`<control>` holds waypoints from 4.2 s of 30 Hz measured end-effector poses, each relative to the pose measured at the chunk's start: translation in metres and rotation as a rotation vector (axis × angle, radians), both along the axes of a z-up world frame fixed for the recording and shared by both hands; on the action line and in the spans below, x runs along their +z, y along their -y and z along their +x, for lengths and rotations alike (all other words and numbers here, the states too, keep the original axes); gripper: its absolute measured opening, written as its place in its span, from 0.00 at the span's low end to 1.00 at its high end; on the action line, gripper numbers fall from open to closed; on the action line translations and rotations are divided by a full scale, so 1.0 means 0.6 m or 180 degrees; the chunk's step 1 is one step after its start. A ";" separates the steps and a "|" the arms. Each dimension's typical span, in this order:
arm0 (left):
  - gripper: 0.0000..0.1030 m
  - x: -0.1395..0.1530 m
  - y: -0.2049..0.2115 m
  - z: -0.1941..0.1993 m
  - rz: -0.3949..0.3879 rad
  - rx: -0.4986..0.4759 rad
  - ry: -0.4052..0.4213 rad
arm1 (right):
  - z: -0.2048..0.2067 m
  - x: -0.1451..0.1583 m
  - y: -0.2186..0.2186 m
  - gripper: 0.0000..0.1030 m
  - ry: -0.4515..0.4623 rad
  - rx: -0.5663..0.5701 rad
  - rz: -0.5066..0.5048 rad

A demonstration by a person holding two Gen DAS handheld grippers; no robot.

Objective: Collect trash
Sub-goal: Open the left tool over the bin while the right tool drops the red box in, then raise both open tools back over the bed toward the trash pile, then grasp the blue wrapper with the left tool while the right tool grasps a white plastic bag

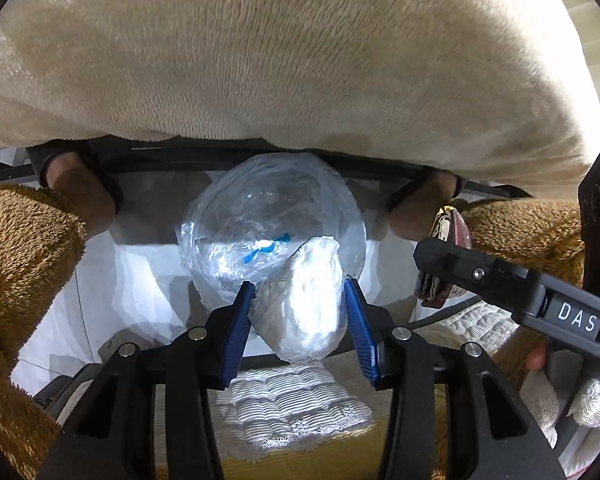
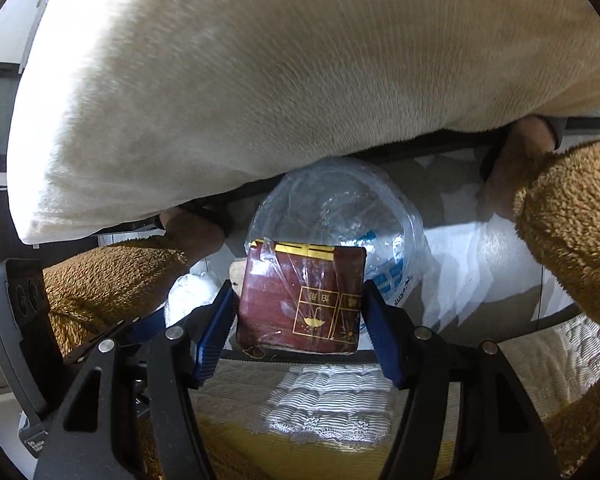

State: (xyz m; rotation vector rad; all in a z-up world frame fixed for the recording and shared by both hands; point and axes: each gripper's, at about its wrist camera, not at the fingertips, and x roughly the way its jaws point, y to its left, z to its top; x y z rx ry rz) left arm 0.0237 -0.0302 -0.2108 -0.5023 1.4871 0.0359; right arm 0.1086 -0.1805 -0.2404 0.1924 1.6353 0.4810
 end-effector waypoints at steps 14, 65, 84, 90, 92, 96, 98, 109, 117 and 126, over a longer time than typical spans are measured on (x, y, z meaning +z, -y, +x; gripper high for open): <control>0.65 -0.007 0.001 0.004 0.0063 -0.0013 -0.0054 | -0.002 0.000 0.003 0.61 0.0026 -0.0042 0.0029; 0.65 0.296 -0.080 -0.010 0.0185 -0.0131 0.2446 | 0.014 0.335 0.038 0.61 0.2723 0.0644 0.0814; 0.65 0.329 -0.262 0.189 0.0283 0.0374 0.2467 | 0.285 0.340 -0.027 0.65 0.2716 0.0380 0.0659; 0.75 0.322 -0.299 0.256 0.0416 0.0409 0.2375 | 0.360 0.325 -0.053 0.70 0.2577 0.0266 0.0702; 0.75 0.318 -0.309 0.278 0.0432 0.0422 0.2353 | 0.386 0.322 -0.061 0.74 0.2520 0.0208 0.0742; 0.82 0.298 -0.321 0.334 0.0504 0.0355 0.2234 | 0.442 0.310 -0.073 0.76 0.2358 0.0044 0.0855; 0.82 0.286 -0.326 0.358 0.0570 0.0318 0.2177 | 0.468 0.303 -0.075 0.76 0.2260 -0.0032 0.0921; 0.82 0.240 -0.342 0.433 0.0710 0.0298 0.1934 | 0.555 0.261 -0.082 0.74 0.1740 -0.0249 0.1083; 0.57 0.231 -0.340 0.443 0.0900 0.0287 0.1841 | 0.542 0.263 -0.094 0.52 0.1766 -0.0085 0.0971; 0.57 0.254 -0.343 0.422 0.0954 0.0302 0.1978 | 0.523 0.290 -0.074 0.50 0.1901 -0.0115 0.1028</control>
